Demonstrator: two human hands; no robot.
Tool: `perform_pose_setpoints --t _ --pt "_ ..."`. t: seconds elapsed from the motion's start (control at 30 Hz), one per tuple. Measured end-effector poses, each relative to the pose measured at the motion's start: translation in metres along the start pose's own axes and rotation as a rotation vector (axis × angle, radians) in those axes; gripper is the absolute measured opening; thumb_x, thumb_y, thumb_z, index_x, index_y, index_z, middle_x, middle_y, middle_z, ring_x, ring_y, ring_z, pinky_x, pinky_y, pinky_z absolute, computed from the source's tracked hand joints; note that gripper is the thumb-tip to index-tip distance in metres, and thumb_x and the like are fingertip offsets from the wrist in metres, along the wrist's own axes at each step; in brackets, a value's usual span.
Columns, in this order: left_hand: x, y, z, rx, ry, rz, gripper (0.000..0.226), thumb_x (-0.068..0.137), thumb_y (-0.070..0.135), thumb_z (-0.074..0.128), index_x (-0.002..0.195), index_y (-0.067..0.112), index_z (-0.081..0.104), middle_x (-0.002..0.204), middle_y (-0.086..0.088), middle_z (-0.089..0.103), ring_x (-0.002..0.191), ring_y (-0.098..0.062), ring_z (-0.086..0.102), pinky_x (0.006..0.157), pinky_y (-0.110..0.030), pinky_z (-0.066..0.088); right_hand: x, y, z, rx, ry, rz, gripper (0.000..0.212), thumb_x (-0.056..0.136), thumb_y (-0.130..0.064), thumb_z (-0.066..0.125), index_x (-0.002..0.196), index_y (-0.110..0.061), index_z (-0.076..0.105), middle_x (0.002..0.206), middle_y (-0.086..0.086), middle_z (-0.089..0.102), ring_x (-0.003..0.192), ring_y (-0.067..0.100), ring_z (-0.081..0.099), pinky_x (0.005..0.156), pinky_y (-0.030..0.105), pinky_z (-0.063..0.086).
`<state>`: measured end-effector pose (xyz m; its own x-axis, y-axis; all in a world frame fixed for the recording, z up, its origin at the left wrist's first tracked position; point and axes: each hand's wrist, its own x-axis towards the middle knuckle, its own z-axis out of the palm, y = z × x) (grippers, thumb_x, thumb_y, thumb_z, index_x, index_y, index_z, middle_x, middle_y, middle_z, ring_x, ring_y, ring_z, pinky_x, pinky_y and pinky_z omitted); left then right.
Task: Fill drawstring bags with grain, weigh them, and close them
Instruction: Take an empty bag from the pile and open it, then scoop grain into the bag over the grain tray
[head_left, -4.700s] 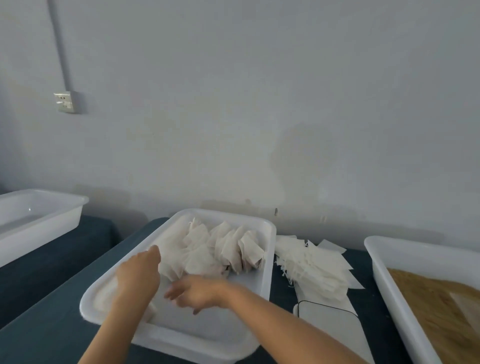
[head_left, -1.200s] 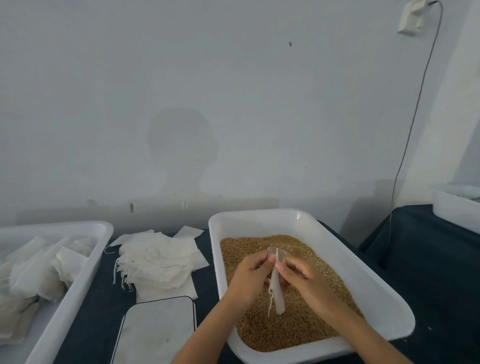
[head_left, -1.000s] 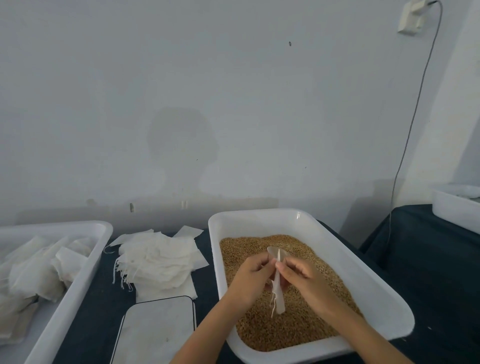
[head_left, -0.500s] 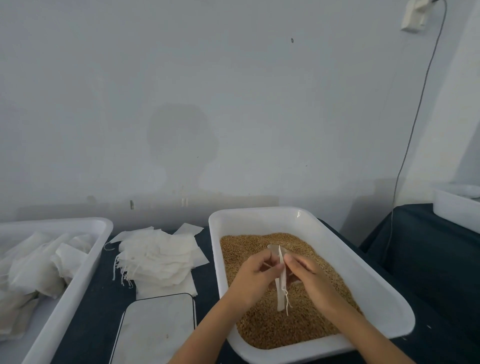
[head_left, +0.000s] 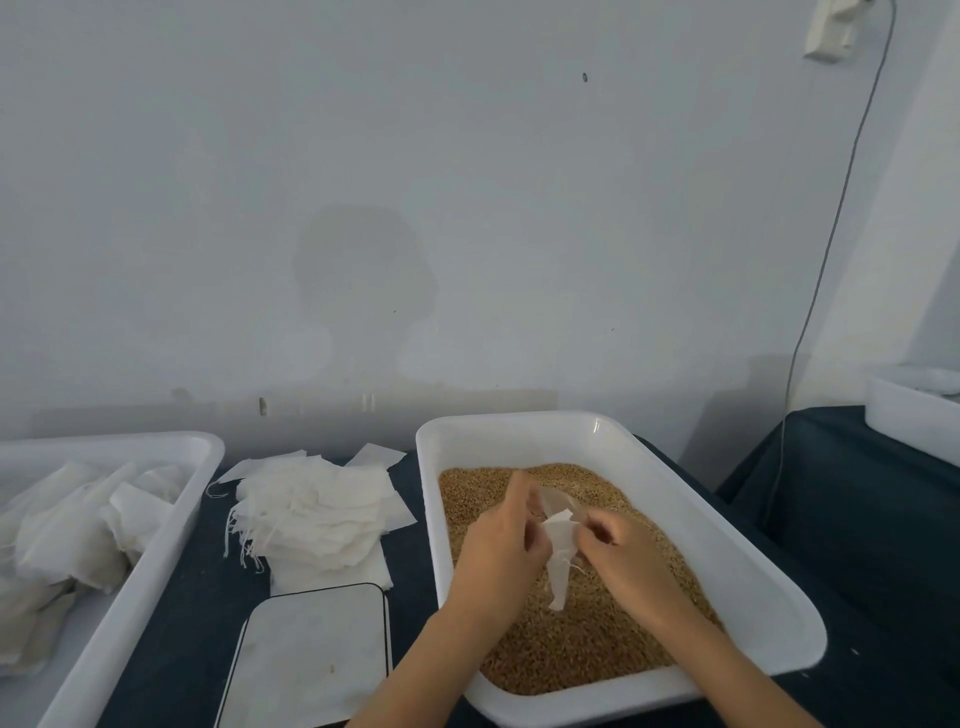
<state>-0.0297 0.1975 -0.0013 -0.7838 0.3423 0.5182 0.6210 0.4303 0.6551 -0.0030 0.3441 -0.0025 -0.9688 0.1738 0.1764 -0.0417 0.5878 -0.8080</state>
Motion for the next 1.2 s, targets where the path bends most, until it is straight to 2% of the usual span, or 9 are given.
perform_pose_setpoints --t 0.17,0.3,0.43,0.5,0.63,0.73,0.87,1.0,1.2 --pt "-0.003 -0.002 0.006 0.274 -0.059 0.213 0.021 0.097 0.022 0.04 0.098 0.018 0.061 0.091 0.007 0.044 0.086 -0.009 0.044 0.07 -0.021 0.038 -0.002 -0.007 -0.002 0.041 0.04 -0.006 0.028 0.092 -0.022 0.056 0.072 -0.003 0.063 0.062 0.005 0.056 0.057 0.017 0.046 0.058 0.031 0.038" --pt "-0.005 0.003 0.005 0.322 -0.08 0.211 0.042 0.09 0.045 0.028 0.097 0.018 0.059 0.096 0.006 0.042 0.09 -0.01 0.039 0.074 -0.019 0.035 -0.001 -0.009 -0.007 0.131 0.067 0.008 0.027 0.092 -0.013 0.056 0.068 -0.004 0.064 0.056 0.001 0.059 0.051 0.011 0.053 0.054 0.022 0.044" --pt "-0.005 0.005 0.0 0.484 0.003 0.221 0.016 0.088 0.028 0.059 0.095 0.015 0.064 0.115 0.003 0.049 0.103 -0.014 0.046 0.091 -0.025 0.046 0.005 -0.005 -0.011 0.249 0.08 0.093 0.023 0.094 -0.015 0.052 0.078 -0.009 0.066 0.071 0.002 0.066 0.064 0.01 0.06 0.059 0.019 0.048" --pt "-0.005 0.009 -0.005 0.513 0.042 0.196 0.01 0.073 0.016 0.075 0.079 0.015 0.067 0.115 0.001 0.057 0.099 -0.017 0.056 0.085 -0.026 0.052 0.016 0.006 -0.018 -0.06 0.124 0.136 0.014 0.095 -0.021 0.051 0.089 -0.013 0.06 0.089 0.001 0.065 0.079 0.013 0.06 0.072 0.024 0.051" --pt "-0.004 0.009 -0.004 0.502 0.103 0.21 0.019 0.064 0.01 0.078 0.077 0.016 0.066 0.101 0.004 0.061 0.085 -0.014 0.058 0.073 -0.025 0.053 0.031 0.022 -0.032 -0.72 -0.149 0.287 0.019 0.094 -0.035 0.051 0.104 -0.02 0.045 0.098 -0.004 0.055 0.098 0.017 0.054 0.091 0.034 0.046" --pt "-0.005 0.007 -0.003 0.524 0.09 0.189 0.011 0.077 0.015 0.07 0.085 0.017 0.065 0.087 0.006 0.06 0.077 -0.011 0.052 0.071 -0.023 0.05 0.034 0.026 -0.032 -0.763 -0.255 0.292 0.015 0.094 -0.032 0.051 0.082 -0.024 0.046 0.085 -0.009 0.051 0.089 0.013 0.052 0.087 0.032 0.043" --pt "-0.002 0.0 0.0 0.406 0.056 0.057 0.015 0.099 0.021 0.036 0.109 0.019 0.047 0.1 0.006 0.055 0.085 -0.008 0.039 0.075 -0.019 0.034 0.035 0.022 -0.032 -0.787 -0.258 0.252 0.015 0.09 -0.031 0.057 0.081 -0.022 0.05 0.093 -0.004 0.058 0.089 0.013 0.056 0.082 0.027 0.046" --pt "0.0 -0.002 -0.006 0.403 0.118 0.051 0.014 0.096 0.013 0.046 0.109 0.018 0.05 0.097 0.005 0.056 0.085 -0.011 0.042 0.073 -0.022 0.036 0.036 -0.007 -0.064 -0.881 -0.245 0.195 0.023 0.088 -0.031 0.063 0.075 -0.017 0.052 0.078 -0.006 0.055 0.072 0.01 0.056 0.061 0.02 0.042" --pt "0.011 -0.017 -0.025 0.63 -0.023 -0.025 0.031 0.091 0.007 0.049 0.118 0.022 0.049 0.121 0.002 0.045 0.109 -0.017 0.039 0.079 -0.022 0.032 0.029 -0.066 -0.114 -1.298 -0.378 0.201 0.02 0.083 -0.028 0.068 0.099 -0.018 0.061 0.087 -0.005 0.056 0.082 0.015 0.054 0.063 0.023 0.041"
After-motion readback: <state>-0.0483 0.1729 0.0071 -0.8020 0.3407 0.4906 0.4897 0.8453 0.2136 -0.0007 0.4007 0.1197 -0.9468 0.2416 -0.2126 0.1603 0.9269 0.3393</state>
